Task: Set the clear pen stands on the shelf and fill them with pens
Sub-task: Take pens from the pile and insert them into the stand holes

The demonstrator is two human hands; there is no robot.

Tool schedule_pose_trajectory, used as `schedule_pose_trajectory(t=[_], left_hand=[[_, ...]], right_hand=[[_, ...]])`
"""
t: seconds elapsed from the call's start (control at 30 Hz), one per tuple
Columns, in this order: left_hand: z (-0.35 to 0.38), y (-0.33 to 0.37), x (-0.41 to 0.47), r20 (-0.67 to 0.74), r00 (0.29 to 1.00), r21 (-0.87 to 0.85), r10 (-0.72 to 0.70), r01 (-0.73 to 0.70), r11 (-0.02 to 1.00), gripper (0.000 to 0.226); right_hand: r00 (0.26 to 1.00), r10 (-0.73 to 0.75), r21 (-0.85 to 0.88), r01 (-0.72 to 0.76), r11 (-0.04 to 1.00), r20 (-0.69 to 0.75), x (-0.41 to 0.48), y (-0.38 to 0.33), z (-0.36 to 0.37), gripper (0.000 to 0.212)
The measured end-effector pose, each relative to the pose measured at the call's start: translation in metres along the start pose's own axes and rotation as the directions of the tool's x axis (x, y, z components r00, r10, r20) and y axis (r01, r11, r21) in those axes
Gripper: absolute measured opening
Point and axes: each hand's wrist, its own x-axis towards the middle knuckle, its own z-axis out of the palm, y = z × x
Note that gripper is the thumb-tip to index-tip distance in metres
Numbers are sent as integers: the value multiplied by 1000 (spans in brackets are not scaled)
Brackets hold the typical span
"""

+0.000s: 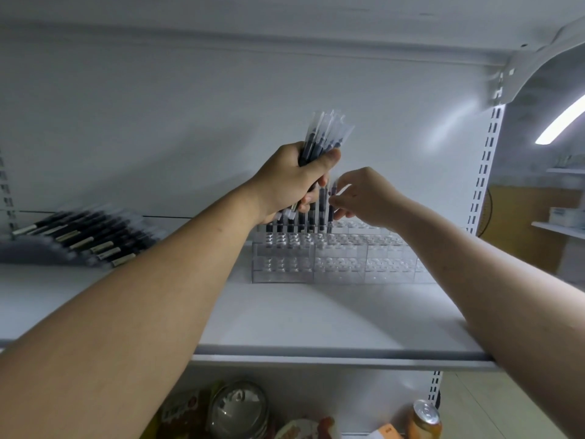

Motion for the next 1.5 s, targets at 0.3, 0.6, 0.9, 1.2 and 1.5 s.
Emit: schedule_pose_trajectory(t=[0.3, 0.6, 0.9, 1.2, 1.5], left_hand=[[-2, -4, 2, 8, 999, 15, -35, 35, 999, 26], [-2, -4, 2, 60, 998, 24, -27, 26, 999, 23], [-2, 1, -1, 30, 999, 74, -42, 40, 996, 23], [-2, 2, -3, 18, 997, 106, -80, 78, 991, 21], [-5, 4, -4, 10, 996, 79, -93, 92, 993, 27]], right_hand=[[975, -116, -91, 100, 991, -188, -3, 4, -22, 12], [992, -98, 721, 127, 682, -82, -13, -12, -30, 13], [983, -97, 658, 176, 732, -156, -15, -17, -26, 26], [932, 149, 809, 199, 554, -331, -9, -15, -38, 22], [936, -74, 256, 169, 952, -343, -8, -6, -23, 10]])
